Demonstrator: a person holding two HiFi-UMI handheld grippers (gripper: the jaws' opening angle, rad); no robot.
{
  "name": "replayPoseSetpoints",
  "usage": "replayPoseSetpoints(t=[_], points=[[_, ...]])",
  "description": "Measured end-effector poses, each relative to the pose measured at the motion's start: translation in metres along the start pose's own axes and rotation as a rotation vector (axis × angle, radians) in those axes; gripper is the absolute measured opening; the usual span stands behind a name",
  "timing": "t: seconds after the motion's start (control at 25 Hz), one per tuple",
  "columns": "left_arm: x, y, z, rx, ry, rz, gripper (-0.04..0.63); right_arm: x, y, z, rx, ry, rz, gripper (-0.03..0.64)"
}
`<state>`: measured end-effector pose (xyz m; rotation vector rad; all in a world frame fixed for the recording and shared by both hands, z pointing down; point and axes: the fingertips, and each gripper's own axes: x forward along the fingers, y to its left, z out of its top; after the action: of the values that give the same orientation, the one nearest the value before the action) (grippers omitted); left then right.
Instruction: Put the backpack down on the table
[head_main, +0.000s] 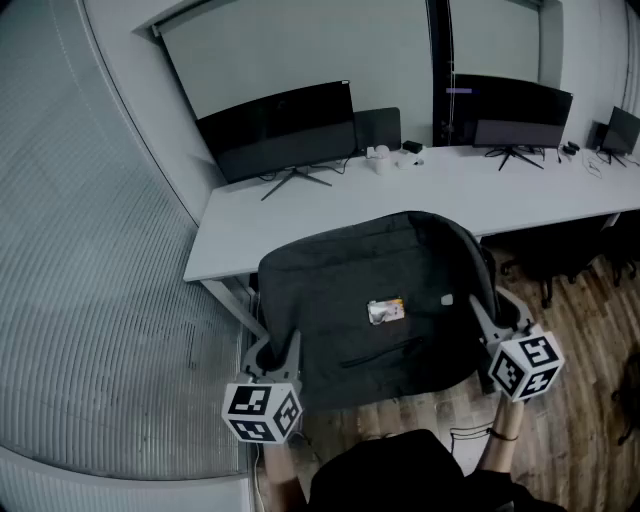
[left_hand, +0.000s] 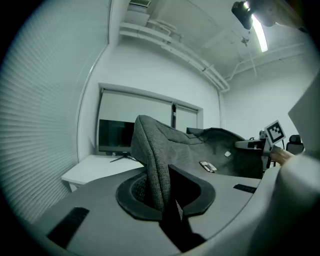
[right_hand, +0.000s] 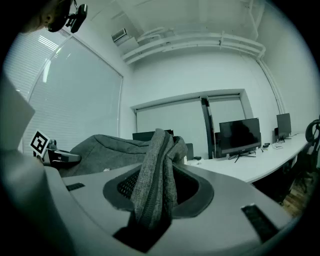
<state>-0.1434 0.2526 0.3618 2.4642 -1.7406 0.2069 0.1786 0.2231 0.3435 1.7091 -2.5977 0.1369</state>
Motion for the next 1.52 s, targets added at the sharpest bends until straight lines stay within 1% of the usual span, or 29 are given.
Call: replayPoseSetpoints(t=[0.72, 1.12, 1.52], points=[[0.016, -0.007, -0.01, -0.006, 0.024, 0.015, 0.06, 0.011, -0.016, -0.012, 0.009, 0.022, 0.005, 0.138], [0.016, -0.021, -0.017, -0.025, 0.047, 0.057, 0.06, 0.015, -0.032, -0.016, 0.022, 0.041, 0.046, 0.138], [0.026, -0.008, -0.021, -0.035, 0.064, 0.081, 0.06, 0.037, -0.031, -0.021, 0.035, 0.051, 0.068, 0.138]])
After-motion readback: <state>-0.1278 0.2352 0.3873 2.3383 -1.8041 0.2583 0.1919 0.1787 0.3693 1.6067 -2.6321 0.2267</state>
